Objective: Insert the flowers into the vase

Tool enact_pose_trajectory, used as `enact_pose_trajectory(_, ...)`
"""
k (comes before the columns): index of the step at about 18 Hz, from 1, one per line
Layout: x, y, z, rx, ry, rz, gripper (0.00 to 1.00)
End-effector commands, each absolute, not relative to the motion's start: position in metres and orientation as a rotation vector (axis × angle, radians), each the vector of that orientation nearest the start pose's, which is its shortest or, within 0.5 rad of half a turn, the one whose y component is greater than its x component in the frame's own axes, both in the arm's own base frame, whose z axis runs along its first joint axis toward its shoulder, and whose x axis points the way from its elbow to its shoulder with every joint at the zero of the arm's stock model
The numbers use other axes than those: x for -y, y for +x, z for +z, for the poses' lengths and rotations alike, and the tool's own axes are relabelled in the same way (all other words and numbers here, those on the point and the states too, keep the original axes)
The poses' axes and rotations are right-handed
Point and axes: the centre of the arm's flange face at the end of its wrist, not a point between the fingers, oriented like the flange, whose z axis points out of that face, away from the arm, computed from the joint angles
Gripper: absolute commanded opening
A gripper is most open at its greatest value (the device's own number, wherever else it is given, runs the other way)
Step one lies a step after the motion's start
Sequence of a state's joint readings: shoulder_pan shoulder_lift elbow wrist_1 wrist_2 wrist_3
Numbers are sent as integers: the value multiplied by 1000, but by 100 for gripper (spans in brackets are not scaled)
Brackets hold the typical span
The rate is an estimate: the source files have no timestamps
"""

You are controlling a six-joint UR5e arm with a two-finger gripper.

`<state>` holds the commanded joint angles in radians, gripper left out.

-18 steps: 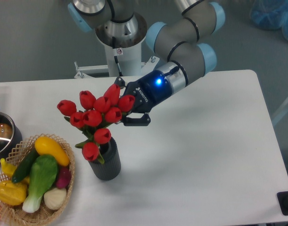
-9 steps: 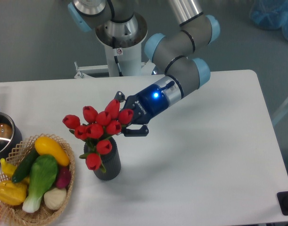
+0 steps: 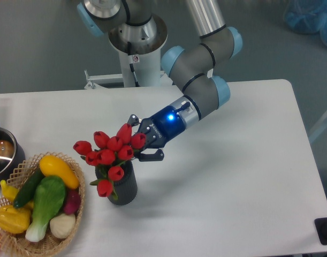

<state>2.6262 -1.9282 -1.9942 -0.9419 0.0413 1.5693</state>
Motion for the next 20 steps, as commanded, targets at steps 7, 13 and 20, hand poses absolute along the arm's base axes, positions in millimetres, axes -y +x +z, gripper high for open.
enact_pose_trajectory(7,-456,-350,258,-306,-1661,-503,74)
enact_pose_trajectory(13,-453,-360,260,-329,-1718,-471,100)
enact_pose_trajectory(20,-459,-383,276,-402,-1810,-393,100)
